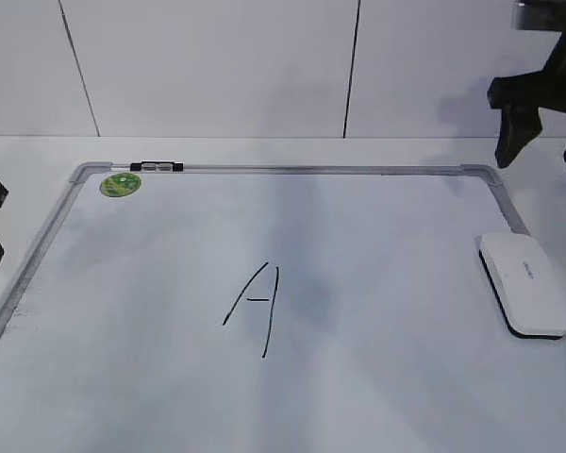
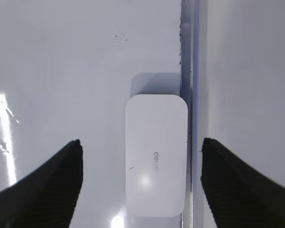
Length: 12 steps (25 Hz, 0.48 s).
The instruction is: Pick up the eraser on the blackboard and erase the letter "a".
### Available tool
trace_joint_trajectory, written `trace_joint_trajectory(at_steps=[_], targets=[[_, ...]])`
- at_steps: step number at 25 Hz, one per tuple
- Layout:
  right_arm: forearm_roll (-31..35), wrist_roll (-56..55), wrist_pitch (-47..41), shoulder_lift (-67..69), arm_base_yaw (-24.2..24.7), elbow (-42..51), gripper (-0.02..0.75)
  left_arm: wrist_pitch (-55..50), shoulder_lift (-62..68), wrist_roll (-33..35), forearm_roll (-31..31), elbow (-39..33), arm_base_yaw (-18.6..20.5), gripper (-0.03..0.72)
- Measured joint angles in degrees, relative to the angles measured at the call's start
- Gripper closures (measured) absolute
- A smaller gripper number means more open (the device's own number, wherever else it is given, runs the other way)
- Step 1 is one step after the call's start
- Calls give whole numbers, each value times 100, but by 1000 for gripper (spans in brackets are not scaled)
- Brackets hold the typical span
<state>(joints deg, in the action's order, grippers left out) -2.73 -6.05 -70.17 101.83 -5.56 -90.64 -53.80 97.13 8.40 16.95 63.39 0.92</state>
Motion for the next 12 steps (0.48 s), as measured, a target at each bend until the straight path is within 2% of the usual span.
trace_joint_trajectory(at_steps=[12], targets=[[199,0,-84,-1511,0,133,144,-473,-1481,-80,35,0,-25,424]])
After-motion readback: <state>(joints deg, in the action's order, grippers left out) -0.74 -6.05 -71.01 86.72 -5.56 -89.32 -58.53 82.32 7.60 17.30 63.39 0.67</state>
